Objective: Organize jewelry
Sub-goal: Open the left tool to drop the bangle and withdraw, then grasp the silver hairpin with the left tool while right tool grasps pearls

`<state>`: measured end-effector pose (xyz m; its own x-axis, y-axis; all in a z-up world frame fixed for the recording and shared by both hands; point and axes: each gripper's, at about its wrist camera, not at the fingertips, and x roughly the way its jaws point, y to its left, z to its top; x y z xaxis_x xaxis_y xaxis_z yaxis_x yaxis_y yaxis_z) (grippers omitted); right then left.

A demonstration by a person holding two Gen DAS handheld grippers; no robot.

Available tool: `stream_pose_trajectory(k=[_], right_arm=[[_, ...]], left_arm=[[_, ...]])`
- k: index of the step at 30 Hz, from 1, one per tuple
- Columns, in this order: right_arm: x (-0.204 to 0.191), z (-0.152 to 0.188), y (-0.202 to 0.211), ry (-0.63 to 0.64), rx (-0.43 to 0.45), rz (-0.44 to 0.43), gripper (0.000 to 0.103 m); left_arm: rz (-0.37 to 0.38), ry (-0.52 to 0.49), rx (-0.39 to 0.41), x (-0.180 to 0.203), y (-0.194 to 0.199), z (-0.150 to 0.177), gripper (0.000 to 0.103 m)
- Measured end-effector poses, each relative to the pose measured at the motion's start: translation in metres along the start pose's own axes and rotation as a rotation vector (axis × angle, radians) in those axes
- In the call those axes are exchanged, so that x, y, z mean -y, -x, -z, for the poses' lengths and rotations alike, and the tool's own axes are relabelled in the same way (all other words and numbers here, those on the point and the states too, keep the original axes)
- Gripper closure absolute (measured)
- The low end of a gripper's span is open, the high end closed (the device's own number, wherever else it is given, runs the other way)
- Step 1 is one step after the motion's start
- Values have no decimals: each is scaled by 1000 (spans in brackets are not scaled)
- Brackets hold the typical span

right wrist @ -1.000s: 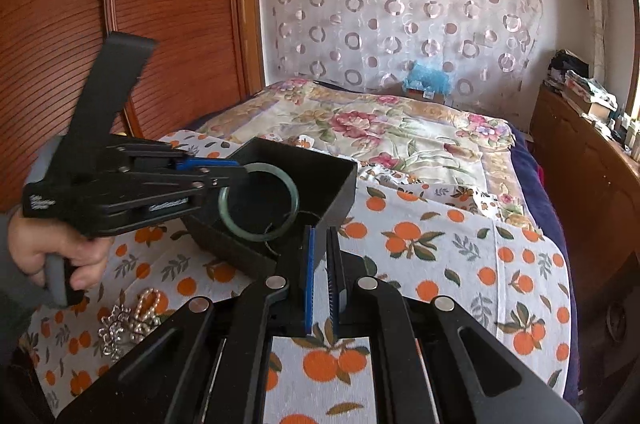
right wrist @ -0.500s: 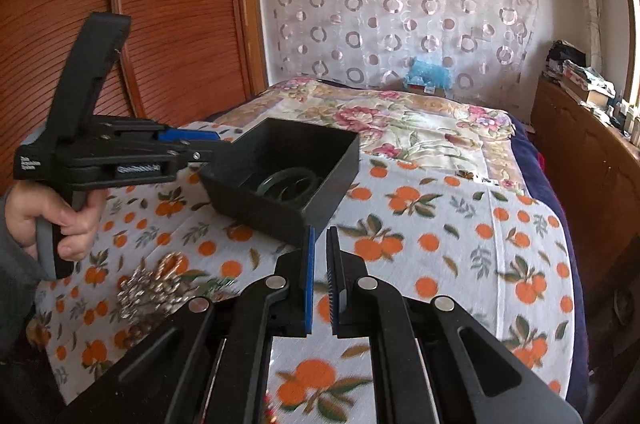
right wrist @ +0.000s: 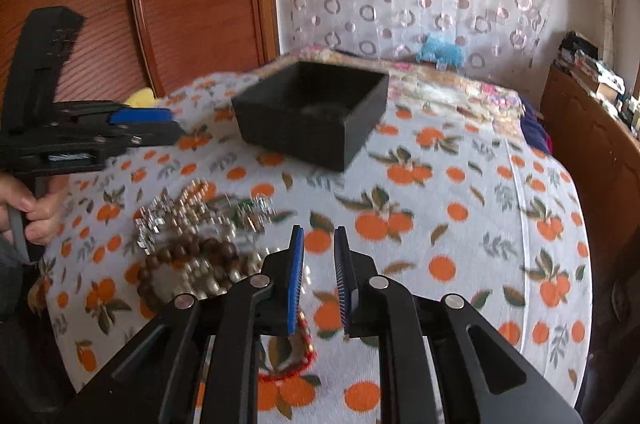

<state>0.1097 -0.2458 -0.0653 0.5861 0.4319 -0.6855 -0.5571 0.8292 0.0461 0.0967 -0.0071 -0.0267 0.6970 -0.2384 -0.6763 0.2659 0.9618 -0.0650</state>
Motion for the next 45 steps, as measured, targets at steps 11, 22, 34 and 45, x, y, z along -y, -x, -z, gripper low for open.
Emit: stream_pose_trajectory(k=[11,22,34,45], right_arm=[[-5,13,-22,3,-93,-46,86],[0,7,-29,-3,-123,15,85],[-6,7,-35,41,-117,38,85],[-6,8,-35,37,-116,33,85]], left_arm=[[-24,33,-21,-12,10,32,57],[-4,32,-48,-4,9,45,57],[41,58,-104,2,-3,55,57],[61,114,-108,6,-9,58,69]])
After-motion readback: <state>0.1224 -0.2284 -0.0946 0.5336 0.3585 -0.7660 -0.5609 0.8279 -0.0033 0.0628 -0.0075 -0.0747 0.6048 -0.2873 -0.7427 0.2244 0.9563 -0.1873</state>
